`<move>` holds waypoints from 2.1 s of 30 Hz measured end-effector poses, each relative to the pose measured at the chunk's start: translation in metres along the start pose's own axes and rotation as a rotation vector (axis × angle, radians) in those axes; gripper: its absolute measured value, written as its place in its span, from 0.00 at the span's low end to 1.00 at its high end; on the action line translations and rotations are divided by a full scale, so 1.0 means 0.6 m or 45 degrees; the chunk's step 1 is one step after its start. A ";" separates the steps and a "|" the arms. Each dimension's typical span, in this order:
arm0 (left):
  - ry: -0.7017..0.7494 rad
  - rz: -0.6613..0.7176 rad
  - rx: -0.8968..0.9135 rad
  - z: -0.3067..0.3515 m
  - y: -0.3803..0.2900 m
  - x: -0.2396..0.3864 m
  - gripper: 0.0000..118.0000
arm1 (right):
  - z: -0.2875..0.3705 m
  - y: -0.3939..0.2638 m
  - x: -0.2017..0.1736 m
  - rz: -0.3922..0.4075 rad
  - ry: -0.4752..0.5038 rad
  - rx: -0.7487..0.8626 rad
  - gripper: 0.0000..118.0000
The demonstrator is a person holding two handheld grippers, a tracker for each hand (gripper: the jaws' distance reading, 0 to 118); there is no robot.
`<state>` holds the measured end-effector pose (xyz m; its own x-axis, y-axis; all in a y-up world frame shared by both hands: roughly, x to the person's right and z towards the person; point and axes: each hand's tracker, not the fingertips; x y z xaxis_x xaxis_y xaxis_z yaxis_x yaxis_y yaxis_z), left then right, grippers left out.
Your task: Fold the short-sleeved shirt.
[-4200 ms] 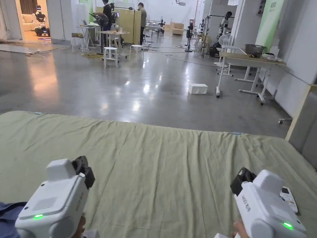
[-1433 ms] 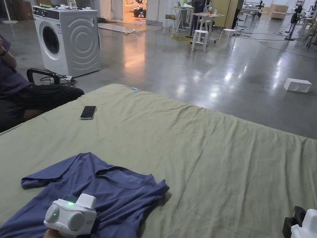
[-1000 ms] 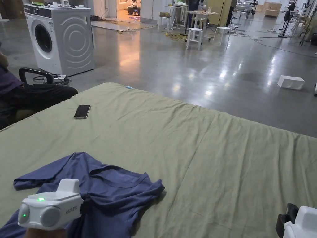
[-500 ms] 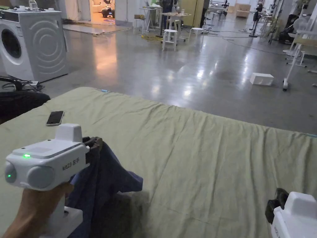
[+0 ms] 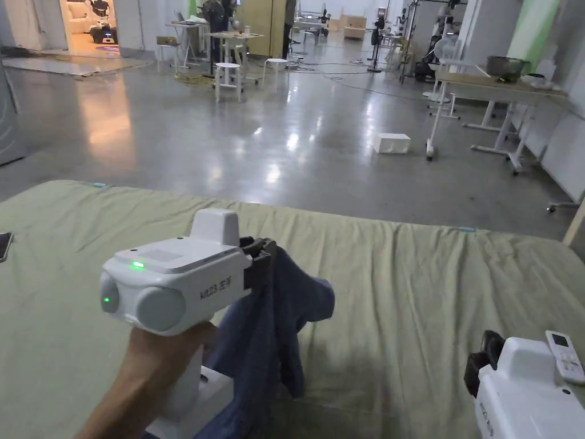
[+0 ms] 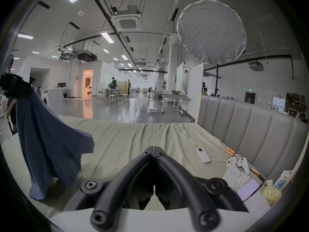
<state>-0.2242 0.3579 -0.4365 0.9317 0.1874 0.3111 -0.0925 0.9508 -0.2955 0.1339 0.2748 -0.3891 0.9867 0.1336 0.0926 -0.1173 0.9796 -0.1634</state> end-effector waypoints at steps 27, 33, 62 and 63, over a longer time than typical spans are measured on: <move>-0.206 -0.031 -0.300 -0.048 -0.208 0.152 0.63 | 0.030 -0.030 0.063 -0.005 -0.045 -0.084 0.00; 0.148 -0.009 -0.109 0.008 -0.167 0.067 0.62 | 0.031 -0.004 0.038 -0.010 -0.008 -0.018 0.00; 0.472 0.087 -0.539 0.072 -0.275 -0.123 0.01 | 0.004 0.011 -0.032 0.033 0.081 0.037 0.00; 0.472 0.102 -0.596 0.070 -0.291 -0.132 0.07 | 0.002 0.007 -0.032 0.027 0.082 0.025 0.00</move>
<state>-0.2969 0.1875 -0.3715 0.9963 0.0758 -0.0396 -0.0819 0.7121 -0.6973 0.1143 0.2765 -0.3905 0.9891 0.1450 0.0261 -0.1398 0.9795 -0.1453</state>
